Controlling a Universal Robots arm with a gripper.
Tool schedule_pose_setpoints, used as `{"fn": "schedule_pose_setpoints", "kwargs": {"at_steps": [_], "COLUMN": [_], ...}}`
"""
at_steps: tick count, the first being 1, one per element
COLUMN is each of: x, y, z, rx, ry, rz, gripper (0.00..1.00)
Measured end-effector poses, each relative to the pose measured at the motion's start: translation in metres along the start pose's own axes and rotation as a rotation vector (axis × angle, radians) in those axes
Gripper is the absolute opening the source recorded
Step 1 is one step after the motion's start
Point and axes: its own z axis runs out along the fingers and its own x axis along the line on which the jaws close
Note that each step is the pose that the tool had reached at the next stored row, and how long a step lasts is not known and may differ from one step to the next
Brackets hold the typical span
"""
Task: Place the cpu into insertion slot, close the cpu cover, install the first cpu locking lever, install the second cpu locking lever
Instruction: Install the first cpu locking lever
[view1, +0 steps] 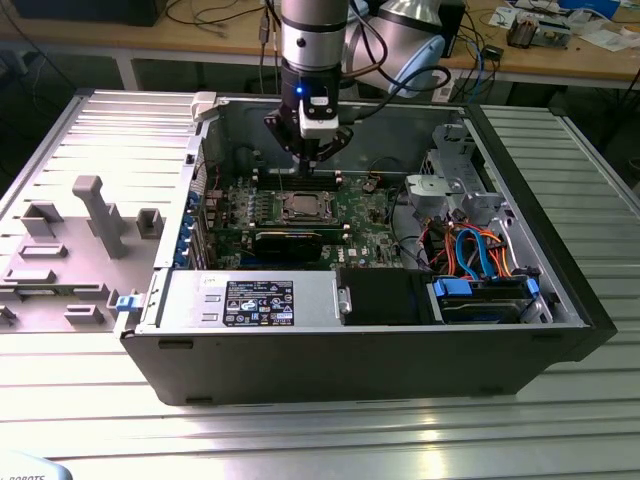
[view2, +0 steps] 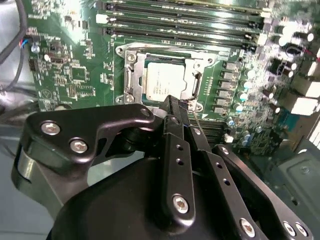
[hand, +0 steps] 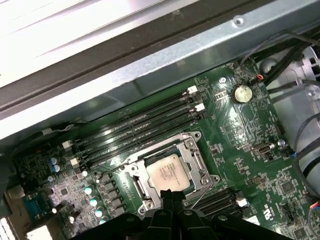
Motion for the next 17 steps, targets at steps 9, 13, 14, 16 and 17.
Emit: {"fn": "schedule_pose_setpoints", "kwargs": {"at_steps": [9,13,14,16,17], "x": [0.0009,0.0033,0.0062,0.0158,0.0177], "y": [-0.0003,-0.0013,-0.0024,-0.0061,-0.0069], "z": [0.0022,0.0026,0.0027,0.0032,0.0034], "rx": [-0.0122,-0.0143,-0.0146,-0.0151,-0.0151], "ry": [-0.0271,-0.028,-0.0279,-0.028,-0.0278], "rz": [-0.134,-0.188,-0.189,-0.189,-0.189], "gripper": [0.11,0.11,0.11,0.11,0.11]}}
